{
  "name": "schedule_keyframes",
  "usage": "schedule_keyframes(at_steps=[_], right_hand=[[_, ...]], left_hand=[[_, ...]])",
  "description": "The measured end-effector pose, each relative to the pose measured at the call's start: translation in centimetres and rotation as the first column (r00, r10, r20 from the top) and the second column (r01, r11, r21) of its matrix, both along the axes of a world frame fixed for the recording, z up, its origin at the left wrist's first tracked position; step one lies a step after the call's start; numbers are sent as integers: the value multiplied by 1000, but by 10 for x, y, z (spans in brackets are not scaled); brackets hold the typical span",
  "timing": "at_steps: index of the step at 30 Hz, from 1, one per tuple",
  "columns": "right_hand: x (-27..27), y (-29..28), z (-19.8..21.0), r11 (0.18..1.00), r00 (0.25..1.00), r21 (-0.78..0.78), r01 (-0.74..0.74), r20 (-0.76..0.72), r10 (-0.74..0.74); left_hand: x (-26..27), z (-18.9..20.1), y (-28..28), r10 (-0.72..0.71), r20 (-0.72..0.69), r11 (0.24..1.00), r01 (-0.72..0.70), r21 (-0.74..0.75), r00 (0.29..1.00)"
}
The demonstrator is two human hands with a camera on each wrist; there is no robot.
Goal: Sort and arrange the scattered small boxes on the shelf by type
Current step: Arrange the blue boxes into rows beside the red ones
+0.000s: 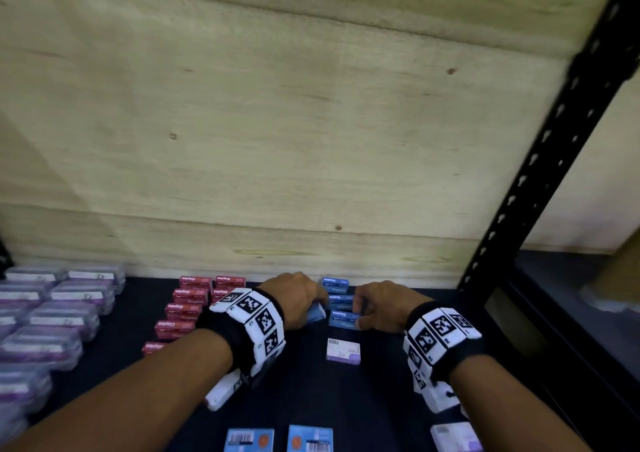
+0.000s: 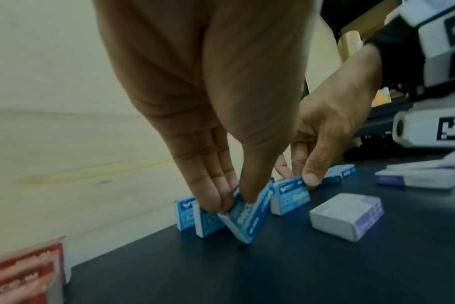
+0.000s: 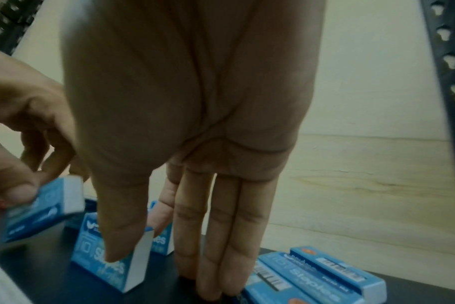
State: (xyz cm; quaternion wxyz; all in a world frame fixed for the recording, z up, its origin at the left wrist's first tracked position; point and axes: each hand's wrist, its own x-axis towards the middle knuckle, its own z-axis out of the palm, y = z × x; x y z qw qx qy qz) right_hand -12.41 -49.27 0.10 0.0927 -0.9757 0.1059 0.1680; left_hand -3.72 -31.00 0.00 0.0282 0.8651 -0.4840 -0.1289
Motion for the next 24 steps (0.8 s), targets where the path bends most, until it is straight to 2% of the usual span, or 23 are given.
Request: schedule_keyframes(at_steps=[4,6,11,14,24], right_hand=[[1,0,1,1000,1000,-3,2,-3,-2],[1,0,1,1000,1000,0,5,-7,-5],[1,0,0,1000,1000,7,11,-14,-11],[0,0,1,1000,1000,13,6,-15,-6],[-2,1,-1,1000,1000,31,0,10,0]], left_hand=[[5,-1,10,88,-149,993,-98,-59,985],[6,-4,14,147,-172,985,-161,-68,974],[4,-7,22,228,-66,973,-226,41,971],[2,-6,23,206,24,971,-207,121,978],[1,-10,10,113,68,975,-124,182,991]])
